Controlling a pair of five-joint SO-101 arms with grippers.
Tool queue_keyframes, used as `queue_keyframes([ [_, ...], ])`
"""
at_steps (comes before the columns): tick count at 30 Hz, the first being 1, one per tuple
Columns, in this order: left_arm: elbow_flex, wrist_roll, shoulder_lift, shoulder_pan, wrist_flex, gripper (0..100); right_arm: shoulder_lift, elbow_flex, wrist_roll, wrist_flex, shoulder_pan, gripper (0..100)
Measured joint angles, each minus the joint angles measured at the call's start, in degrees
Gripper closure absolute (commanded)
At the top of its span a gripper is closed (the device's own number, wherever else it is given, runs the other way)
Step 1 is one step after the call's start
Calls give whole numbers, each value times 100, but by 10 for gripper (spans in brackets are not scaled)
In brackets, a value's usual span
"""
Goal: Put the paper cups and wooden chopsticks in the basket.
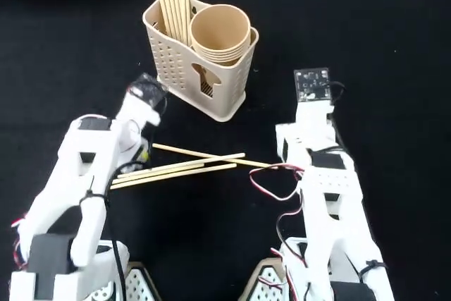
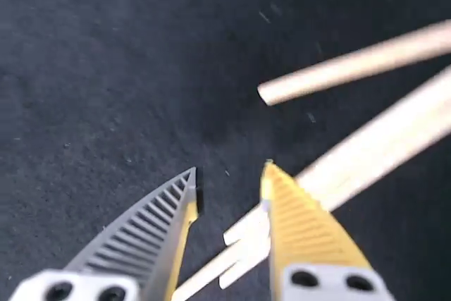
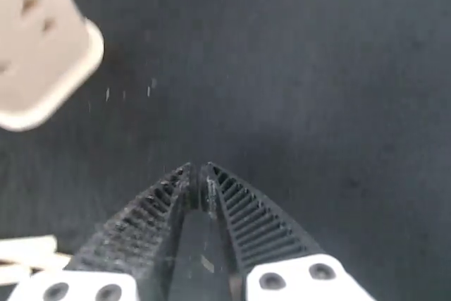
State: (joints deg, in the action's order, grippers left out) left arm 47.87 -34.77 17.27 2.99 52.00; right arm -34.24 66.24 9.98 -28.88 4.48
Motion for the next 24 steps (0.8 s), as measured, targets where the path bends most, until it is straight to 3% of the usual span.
queue_keyframes([
  [10,105,-1099,633,-387,1240,809,0,-9,114,-334,0,959],
  [19,484,-1495,70,-782,545,808,0,308,114,-62,0,959],
  [24,-97,-1495,-818,-712,440,811,0,343,114,-62,0,959],
])
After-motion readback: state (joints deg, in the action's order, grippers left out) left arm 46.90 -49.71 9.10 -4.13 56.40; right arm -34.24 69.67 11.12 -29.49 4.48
